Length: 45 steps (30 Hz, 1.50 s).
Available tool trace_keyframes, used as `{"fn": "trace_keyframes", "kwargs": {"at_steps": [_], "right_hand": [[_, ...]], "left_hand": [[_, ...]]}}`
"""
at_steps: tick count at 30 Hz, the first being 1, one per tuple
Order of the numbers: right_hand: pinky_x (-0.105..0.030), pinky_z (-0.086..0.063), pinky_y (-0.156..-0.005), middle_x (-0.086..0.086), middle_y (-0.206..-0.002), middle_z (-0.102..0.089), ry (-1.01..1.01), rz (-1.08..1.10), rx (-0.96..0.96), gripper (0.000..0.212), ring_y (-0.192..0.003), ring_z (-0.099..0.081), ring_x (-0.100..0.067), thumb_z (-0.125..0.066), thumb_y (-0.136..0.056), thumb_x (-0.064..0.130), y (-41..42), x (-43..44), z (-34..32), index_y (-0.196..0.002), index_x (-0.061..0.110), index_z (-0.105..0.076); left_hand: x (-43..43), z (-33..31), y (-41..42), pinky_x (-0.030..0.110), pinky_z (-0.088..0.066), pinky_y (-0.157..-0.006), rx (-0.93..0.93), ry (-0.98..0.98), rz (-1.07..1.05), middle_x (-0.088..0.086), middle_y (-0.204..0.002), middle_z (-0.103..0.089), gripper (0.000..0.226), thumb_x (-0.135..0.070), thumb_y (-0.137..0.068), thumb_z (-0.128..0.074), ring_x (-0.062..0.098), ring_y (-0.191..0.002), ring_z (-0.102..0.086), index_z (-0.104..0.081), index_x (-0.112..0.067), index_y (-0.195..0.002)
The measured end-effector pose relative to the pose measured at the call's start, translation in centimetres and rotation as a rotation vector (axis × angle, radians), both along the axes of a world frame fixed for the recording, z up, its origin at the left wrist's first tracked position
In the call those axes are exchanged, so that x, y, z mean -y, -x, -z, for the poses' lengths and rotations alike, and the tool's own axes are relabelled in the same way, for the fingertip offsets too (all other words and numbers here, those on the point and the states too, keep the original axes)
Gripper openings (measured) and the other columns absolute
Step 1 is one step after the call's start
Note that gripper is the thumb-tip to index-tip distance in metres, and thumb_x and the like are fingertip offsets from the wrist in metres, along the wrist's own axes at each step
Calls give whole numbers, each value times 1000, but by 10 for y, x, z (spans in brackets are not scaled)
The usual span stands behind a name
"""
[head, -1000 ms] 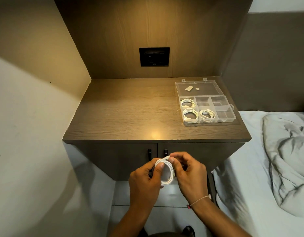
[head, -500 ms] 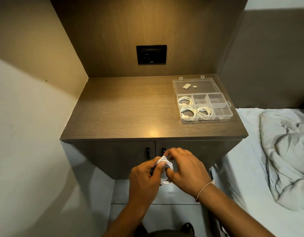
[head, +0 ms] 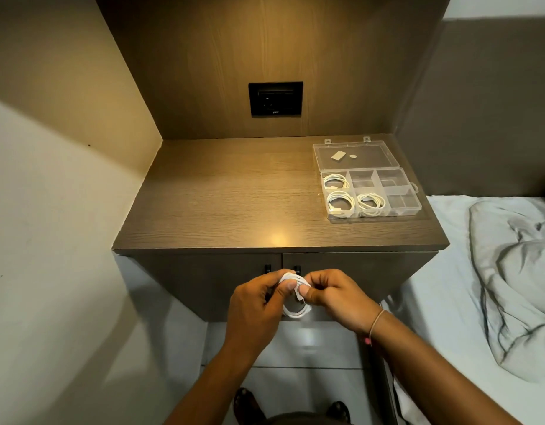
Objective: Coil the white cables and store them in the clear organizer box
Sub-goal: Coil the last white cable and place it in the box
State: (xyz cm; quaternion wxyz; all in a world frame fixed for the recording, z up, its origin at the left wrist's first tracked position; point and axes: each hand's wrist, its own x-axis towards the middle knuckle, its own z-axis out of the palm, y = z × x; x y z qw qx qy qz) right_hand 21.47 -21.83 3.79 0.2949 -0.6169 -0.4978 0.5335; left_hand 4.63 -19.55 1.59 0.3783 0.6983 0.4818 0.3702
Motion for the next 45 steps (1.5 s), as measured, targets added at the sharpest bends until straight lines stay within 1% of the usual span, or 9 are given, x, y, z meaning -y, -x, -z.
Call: {"fn": "trace_keyframes", "kwargs": {"at_steps": [7, 12, 15, 20, 26, 32, 37, 42, 45], "right_hand": [[-37, -54, -92, -17, -96, -74, 67, -68, -259, 26, -90, -68, -22, -70, -79, 18, -12, 0, -2, -100, 4, -71], [-43, -56, -88, 1, -94, -74, -158, -104, 208, 28, -90, -68, -15, -83, -74, 29, -8, 5, 5, -97, 23, -69], [-41, -56, -84, 7, -95, -73, -256, -67, 235, 23, -90, -67, -9, -75, -82, 38, -5, 6, 9, -102, 28, -70], [-38, -55, -82, 12, -107, -72, -423, -66, 406, 47, -96, -65, -10, -45, -90, 63, -5, 10, 14, -123, 35, -62], [-30, -58, -74, 4, -97, -73, -569, 108, 595, 51, -86, -68, -15, -31, -97, 57, 2, 14, 19, -118, 28, -67], [-36, -58, -71, 4, -84, -76, -440, 410, 198, 25, -78, -70, -11, -53, -98, 28, 14, 10, 24, -98, 25, -77], [-36, -51, -56, -10, -66, -72, -262, 533, -88, 26, -58, -59, -17, -58, -97, 21, 20, 4, 23, -84, 17, -79], [-28, -53, -46, -3, -66, -73, -238, 541, 8, 19, -54, -65, -13, -62, -95, 20, 9, -2, 20, -87, 24, -79], [-26, -52, -46, 1, -69, -75, -231, 551, 24, 16, -57, -68, -13, -63, -94, 21, 2, -5, 19, -92, 25, -79]], "left_hand": [[-5, 1, 1, 28, -60, -72, -34, -50, 8, -7, -94, -77, 32, -41, -90, -59, 8, -83, -71, -74, -20, -109], [-4, 4, -3, 24, -59, -67, -59, -71, 6, -7, -91, -78, 26, -39, -91, -59, 5, -79, -71, -74, -26, -107], [-7, 6, -2, 25, -60, -71, -51, -41, -6, -6, -94, -78, 31, -41, -90, -57, 6, -82, -71, -74, -23, -108], [-10, 6, 1, 21, -59, -71, 25, 53, 34, -9, -95, -77, 25, -36, -91, -59, 5, -85, -72, -73, -25, -108], [-5, 7, -3, 29, -62, -58, 124, 168, 90, -2, -92, -76, 30, -36, -90, -56, 17, -80, -72, -70, -23, -112], [-17, 10, -4, 21, -56, -53, 120, 81, 143, -10, -72, -68, 26, -29, -93, -57, 16, -67, -69, -74, -15, -106], [-35, 12, 3, 31, -58, -62, 4, -47, 254, -13, -79, -69, 26, -30, -94, -59, 14, -68, -67, -73, -15, -109], [-52, 5, 6, 24, -51, -58, 145, 482, 491, -2, -93, -74, 26, -26, -92, -59, 16, -77, -67, -67, -26, -117], [-63, 2, 5, 23, -48, -59, 145, 579, 558, -3, -94, -72, 28, -17, -92, -61, 18, -80, -64, -65, -22, -120]]}}
